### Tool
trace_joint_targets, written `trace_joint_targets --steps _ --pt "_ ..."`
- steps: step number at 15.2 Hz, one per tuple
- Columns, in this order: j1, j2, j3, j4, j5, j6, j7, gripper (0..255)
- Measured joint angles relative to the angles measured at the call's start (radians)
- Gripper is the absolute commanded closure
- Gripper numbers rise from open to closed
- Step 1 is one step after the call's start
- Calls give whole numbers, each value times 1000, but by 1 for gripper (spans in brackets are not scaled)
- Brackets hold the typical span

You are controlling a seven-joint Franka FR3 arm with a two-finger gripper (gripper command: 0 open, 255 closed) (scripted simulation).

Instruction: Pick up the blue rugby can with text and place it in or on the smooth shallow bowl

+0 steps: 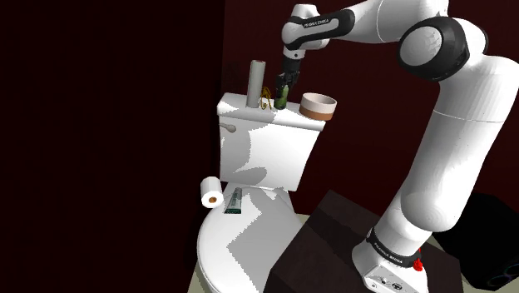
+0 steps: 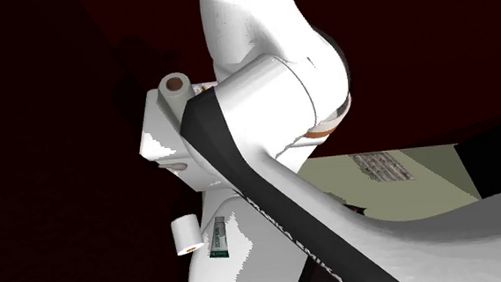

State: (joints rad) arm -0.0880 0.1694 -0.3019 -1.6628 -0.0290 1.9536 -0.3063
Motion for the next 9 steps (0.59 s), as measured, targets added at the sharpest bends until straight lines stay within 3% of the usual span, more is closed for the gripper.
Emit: trace_joint_targets --steps 9 --pt "-3 -1 -2 117 2 -117 -8 255"
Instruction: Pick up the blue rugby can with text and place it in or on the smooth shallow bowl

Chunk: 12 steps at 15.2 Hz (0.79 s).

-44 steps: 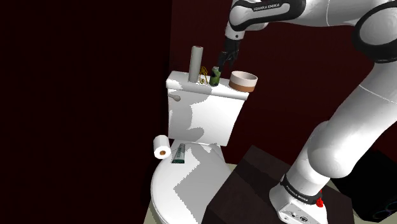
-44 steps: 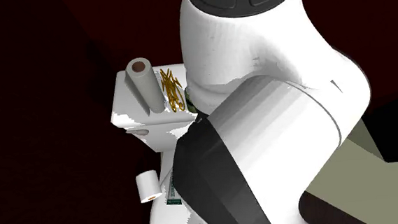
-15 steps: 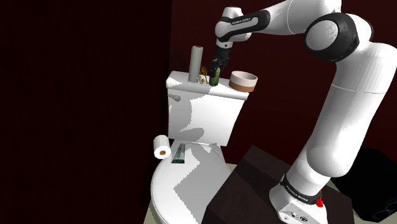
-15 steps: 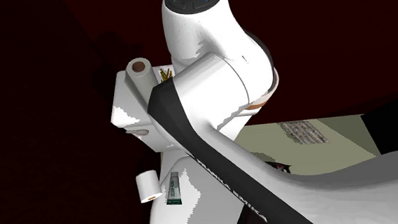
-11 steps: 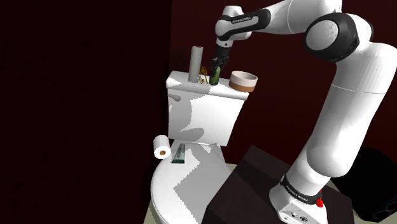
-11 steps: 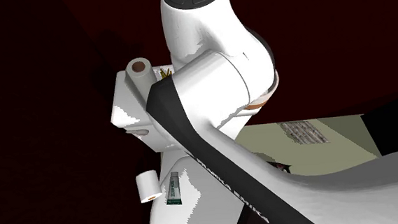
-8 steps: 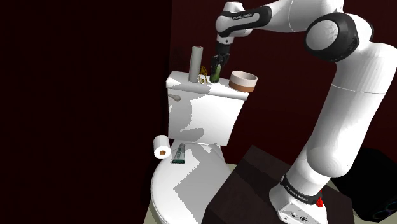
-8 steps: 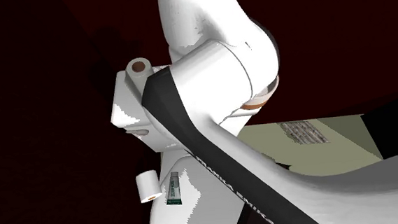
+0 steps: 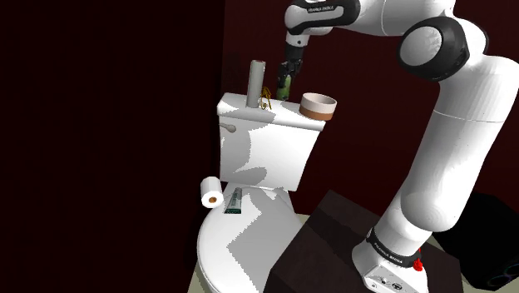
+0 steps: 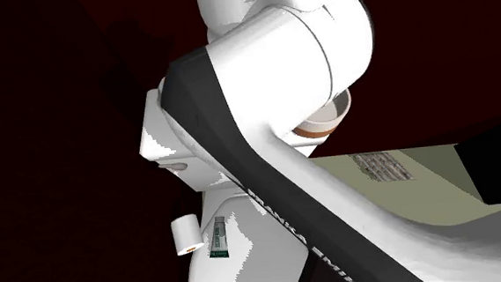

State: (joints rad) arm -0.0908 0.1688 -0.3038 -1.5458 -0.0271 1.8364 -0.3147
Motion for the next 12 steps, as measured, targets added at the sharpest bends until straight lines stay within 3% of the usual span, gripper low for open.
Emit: trace_joint_targets --steps 12 --pt "-12 41 -4 217 15 -177 -17 255"
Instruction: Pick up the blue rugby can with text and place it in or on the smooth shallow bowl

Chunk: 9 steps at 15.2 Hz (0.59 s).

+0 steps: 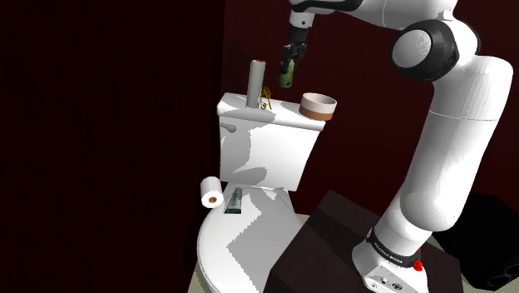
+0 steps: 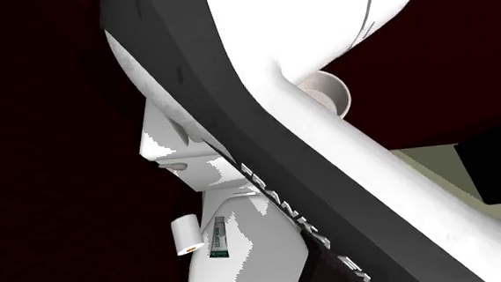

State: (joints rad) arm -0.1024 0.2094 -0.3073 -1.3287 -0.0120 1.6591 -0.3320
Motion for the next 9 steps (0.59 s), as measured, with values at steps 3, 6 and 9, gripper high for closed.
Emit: trace_joint_targets --steps 3,6,9 --pt "-5 17 -1 68 6 -51 -5 255" --pt "-13 25 -5 106 11 -81 -16 255" --pt "-45 6 -24 100 15 -91 -67 255"
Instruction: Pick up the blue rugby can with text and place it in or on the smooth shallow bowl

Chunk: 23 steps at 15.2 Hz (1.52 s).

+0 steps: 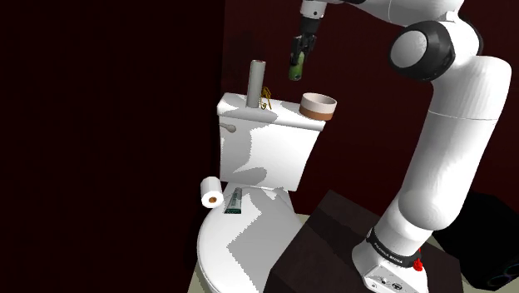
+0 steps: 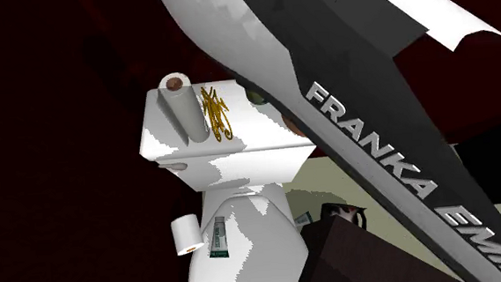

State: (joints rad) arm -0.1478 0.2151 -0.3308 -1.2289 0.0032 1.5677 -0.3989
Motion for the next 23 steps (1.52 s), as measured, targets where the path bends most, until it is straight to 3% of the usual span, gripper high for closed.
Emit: trace_joint_targets --steps 12,23 --pt "-166 -45 -103 -36 40 -1 -265 255" --pt "-152 -100 -99 -242 15 154 -259 255"
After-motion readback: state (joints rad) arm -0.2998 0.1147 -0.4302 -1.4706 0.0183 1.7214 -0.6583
